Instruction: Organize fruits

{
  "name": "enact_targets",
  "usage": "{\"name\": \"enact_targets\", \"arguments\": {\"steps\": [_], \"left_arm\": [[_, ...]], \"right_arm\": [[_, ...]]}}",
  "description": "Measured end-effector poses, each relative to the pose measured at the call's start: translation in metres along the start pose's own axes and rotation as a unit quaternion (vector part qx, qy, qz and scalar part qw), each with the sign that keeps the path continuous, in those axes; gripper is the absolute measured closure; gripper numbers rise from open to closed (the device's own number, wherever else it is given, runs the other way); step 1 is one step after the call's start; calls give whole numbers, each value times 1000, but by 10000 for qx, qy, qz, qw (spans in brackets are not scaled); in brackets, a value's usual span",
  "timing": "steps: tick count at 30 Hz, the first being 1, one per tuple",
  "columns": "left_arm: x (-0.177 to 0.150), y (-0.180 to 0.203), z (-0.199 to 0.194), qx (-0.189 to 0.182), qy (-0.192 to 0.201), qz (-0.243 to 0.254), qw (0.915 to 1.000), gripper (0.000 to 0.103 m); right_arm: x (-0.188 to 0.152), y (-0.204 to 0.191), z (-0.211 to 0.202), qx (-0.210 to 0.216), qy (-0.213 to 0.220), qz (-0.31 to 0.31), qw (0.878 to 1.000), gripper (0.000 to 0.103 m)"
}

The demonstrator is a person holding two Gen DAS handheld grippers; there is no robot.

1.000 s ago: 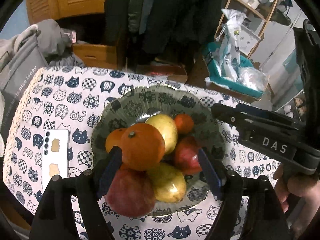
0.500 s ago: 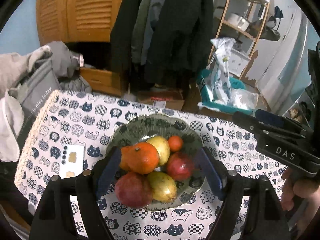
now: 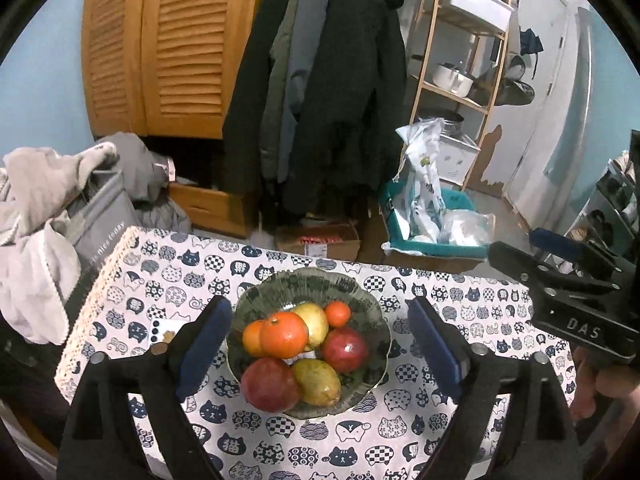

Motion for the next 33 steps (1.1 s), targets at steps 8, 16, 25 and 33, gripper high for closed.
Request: {"name": "enact_targets", "arguments": {"steps": [8,16,25,33], "left_arm": [[13,11,-35,25,471,136,9988,3],[27,18,-62,-4,887,120,9960,1],[34,32,-80,70,1306,285,9910,1],[34,45,-82,62,1375,396,9897,1]], "right_arm": [[0,17,-45,-214,476,117,9986,22],[-8,36,-79,-317,856,282,9954,22],[-19,58,-99,-602,1052,316,9921,22],[-26,74,-101,-805,1072,316,9905,22]]}}
Point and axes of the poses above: each gripper's, at about its wrist camera, not at the fingertips, and z roughly the way its jaws point, y to its right, x to its top, the point moved 10 cm from there along z, roughly the way its jaws point, and after that the axes turned 11 degrees about -z, right-handed, at the moved point
